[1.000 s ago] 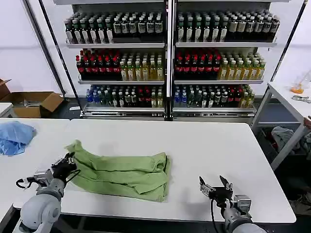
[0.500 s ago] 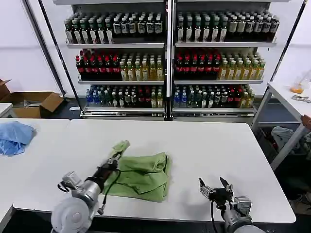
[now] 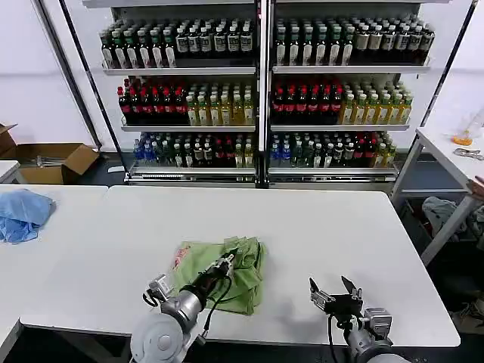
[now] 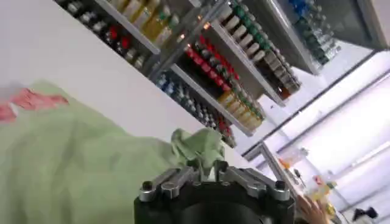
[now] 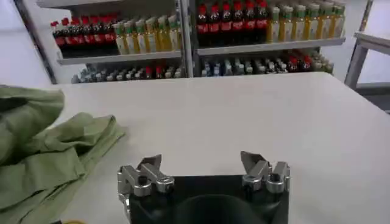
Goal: Fold and organize the clothes.
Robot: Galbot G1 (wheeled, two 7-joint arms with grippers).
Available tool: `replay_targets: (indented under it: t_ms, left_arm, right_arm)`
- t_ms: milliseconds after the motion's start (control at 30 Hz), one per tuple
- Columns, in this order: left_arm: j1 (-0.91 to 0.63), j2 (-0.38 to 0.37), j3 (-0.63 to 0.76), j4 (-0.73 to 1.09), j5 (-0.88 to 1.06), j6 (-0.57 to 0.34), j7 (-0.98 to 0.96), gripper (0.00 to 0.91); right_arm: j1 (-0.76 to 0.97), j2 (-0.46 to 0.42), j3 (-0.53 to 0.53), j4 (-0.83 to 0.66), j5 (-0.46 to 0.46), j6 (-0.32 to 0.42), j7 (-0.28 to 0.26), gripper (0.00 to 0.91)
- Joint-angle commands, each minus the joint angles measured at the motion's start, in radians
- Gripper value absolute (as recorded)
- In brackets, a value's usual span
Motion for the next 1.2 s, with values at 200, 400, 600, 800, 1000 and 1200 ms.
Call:
replay_targets:
  t_ms: [200,400,600,800,1000,1200]
  left_arm:
    - [0.045,-0.039,-0.051,-0.020,0.049,-0.014,0.085,0.907]
    - [0.091,0.052,-0.196,-0.001,0.283,-0.118,0.023,0.907]
    - [0.104,0.126,-0.260,0.073,0.387,-0.139,-0.012,0.907]
    - [0.074,0.118,-0.241,0.129,0.466,-0.119,-0.023,0.907]
    - [0.071,0.107,-0.203,0.130,0.427,-0.035,0.005,0.907]
    - [0.057,0.095,-0.173,0.124,0.380,0.010,0.048,0.907]
  right_arm:
    - [0.005,0.006,-0.010,0.002,-0.005,0.006,-0.002,0.907]
    - [0.010,0.004,-0.011,-0.001,-0.003,0.008,-0.004,0.907]
    - [0.015,0.002,-0.016,-0.007,-0.004,0.009,-0.004,0.907]
    - [0.021,0.002,-0.017,-0.010,-0.004,0.008,-0.003,0.907]
    - [0.015,-0.003,-0.007,-0.008,-0.001,0.009,-0.004,0.907]
    - [0.015,-0.006,-0.003,-0.007,0.001,0.009,-0.004,0.907]
